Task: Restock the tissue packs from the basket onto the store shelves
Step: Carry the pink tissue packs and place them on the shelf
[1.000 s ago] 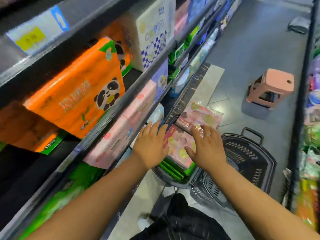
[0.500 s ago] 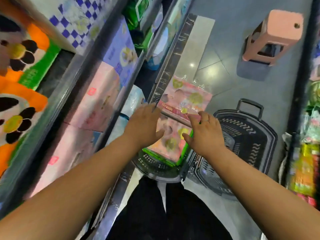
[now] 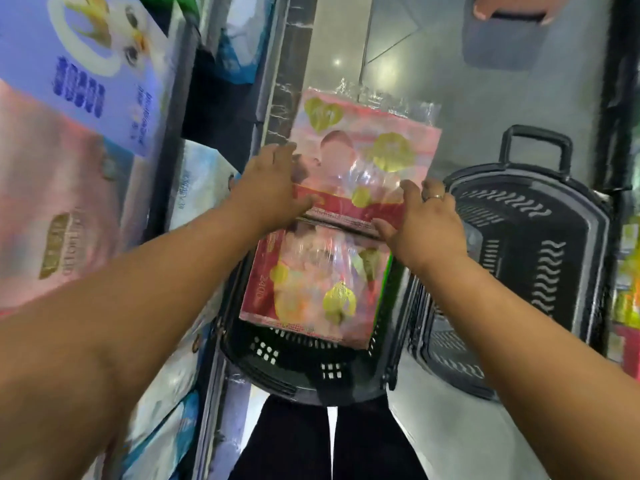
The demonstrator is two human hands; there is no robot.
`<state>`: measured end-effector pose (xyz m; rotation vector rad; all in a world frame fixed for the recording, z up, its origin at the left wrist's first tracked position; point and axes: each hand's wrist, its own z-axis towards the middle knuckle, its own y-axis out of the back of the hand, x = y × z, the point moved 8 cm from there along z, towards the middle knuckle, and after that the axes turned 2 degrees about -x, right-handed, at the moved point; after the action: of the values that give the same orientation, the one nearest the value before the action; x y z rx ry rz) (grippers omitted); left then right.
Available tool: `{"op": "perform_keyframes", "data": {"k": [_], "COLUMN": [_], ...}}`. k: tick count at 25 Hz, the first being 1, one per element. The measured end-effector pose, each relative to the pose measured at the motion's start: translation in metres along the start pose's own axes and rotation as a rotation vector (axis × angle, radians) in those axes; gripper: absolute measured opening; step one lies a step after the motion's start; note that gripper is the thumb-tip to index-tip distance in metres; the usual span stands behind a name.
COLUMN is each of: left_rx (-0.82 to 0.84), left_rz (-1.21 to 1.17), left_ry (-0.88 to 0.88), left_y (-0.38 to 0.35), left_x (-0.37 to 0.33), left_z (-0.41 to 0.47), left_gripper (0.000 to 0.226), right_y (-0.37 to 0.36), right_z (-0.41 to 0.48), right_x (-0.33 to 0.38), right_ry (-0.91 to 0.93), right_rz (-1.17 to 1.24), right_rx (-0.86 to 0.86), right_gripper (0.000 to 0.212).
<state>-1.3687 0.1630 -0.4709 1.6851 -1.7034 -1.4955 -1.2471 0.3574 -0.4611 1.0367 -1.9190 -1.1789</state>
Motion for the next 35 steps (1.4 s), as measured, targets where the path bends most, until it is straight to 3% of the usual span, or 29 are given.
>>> {"op": "perform_keyframes", "data": {"k": [5, 8, 13, 17, 23, 28, 35], "left_rx": [0.023, 0.014, -0.028, -0.093, -0.168, -0.238, -0.664], "left_rz": [-0.148, -0.326, -0.454, -0.523, -0.663, -0.751, -0.841], "left_ry": [0.08, 0.182, 0.216, 0.207, 0.279, 0.414, 0.508], "left_y": [-0.029, -0.046, -0.059, -0.045, 0.001, 0.054, 0.157], "left_x": [0.025, 0.038, 0.039, 0.028, 0.022, 0.009, -0.034], "left_z": [0.058, 0.074, 0.078, 0.056, -0.026, -0.138, -0.315], "left_gripper": [0.093, 0.092, 0.083, 0.084, 0.078, 0.084, 0.085], "right_y": [-0.034, -0.058, -0.077, -0.065, -0.004, 0.061, 0.178], "right_z": [0.042, 0.055, 0.061, 0.049, -0.002, -0.077, -0.162], "right_x": [-0.017, -0.026, -0.036, -0.034, -0.016, 0.01, 0.059], "right_ry": [-0.187, -0.288, -0.338, -0.327, -0.306, -0.217, 0.193], "right_rz": [0.161, 0.326, 0.603, 0.693, 0.805, 0.933, 0.906], "right_rx": [-0.054, -0.055, -0.096, -0.148, -0.107, -0.01, 0.003], "right_gripper": [0.101, 0.119, 0.124, 0.124, 0.126, 0.106, 0.096]}}
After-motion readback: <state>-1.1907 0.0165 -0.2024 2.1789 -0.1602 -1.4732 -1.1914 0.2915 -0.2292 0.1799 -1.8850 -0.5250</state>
